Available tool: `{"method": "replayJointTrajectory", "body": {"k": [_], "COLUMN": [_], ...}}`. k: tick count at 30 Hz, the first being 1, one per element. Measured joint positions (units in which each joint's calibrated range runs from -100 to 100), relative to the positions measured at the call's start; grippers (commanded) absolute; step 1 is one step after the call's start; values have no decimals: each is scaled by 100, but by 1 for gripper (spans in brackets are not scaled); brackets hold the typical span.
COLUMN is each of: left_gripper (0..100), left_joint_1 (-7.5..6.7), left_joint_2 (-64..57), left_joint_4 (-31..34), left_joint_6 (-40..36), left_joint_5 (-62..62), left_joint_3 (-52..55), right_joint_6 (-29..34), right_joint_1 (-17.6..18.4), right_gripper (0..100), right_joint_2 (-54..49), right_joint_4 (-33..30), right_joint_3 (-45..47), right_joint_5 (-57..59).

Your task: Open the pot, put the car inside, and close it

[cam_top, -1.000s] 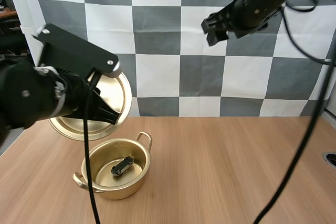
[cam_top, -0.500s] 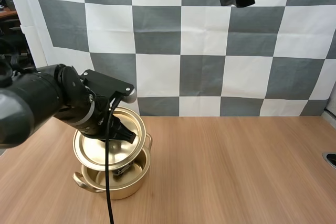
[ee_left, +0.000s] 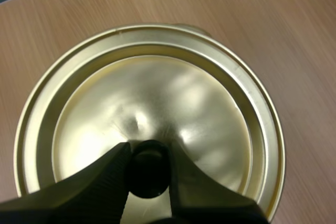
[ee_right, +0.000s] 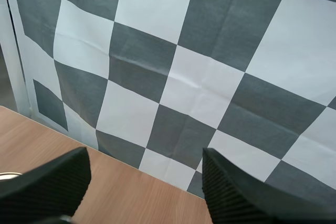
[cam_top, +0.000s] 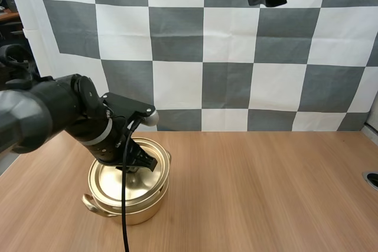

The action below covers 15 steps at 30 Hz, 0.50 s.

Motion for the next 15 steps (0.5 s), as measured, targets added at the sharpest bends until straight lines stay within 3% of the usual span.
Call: {"method": "replayJointTrajectory", "body": {"k": [15], "left_gripper": [0], "left_joint_1": [0], "left_joint_2": [80], "left_joint_4": [0], "left_joint_6": [0], "left_joint_5": [17], "left_joint_3": [0], "right_joint_6": [0], "right_joint_1": [0], "right_gripper": [100], "right_joint_2": [0], "right_joint_4": [0], "right_joint_3": [0], "right_joint_5": [0]}}
